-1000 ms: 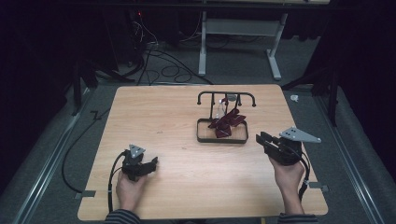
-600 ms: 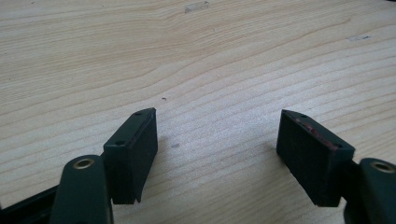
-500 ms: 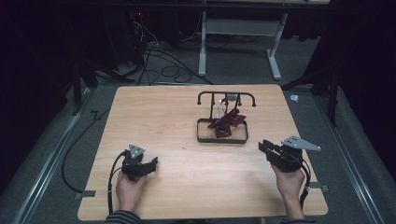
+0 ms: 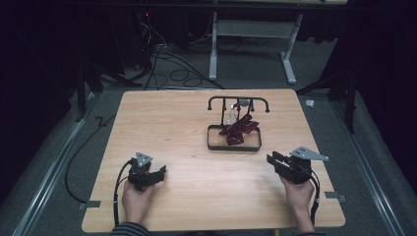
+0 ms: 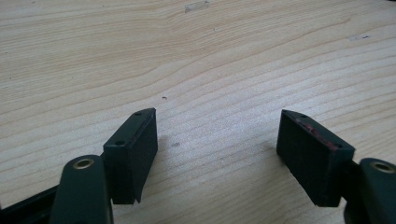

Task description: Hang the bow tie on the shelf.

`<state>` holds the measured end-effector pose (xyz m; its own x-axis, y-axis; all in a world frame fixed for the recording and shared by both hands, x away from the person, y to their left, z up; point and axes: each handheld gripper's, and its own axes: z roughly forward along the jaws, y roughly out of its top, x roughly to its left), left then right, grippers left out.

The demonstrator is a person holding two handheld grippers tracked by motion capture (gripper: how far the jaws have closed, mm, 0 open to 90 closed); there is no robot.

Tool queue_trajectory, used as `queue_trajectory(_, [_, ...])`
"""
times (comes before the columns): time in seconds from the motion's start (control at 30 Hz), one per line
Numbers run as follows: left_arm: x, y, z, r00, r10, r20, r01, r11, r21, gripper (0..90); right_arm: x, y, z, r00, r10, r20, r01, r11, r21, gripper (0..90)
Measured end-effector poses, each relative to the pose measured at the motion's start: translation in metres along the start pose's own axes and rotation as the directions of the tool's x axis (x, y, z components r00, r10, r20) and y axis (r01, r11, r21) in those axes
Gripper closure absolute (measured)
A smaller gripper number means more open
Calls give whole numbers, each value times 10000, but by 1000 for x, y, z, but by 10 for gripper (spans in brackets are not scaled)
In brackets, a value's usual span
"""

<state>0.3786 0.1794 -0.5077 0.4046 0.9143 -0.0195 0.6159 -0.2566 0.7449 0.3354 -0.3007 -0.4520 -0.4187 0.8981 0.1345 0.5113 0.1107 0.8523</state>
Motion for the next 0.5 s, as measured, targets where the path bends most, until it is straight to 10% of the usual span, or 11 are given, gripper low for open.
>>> queue_trajectory(0.5, [0,0,0,10000,3,-6,-3,10000,1,297,5,-10,23,9999,-115,-15,115,9983,563,663])
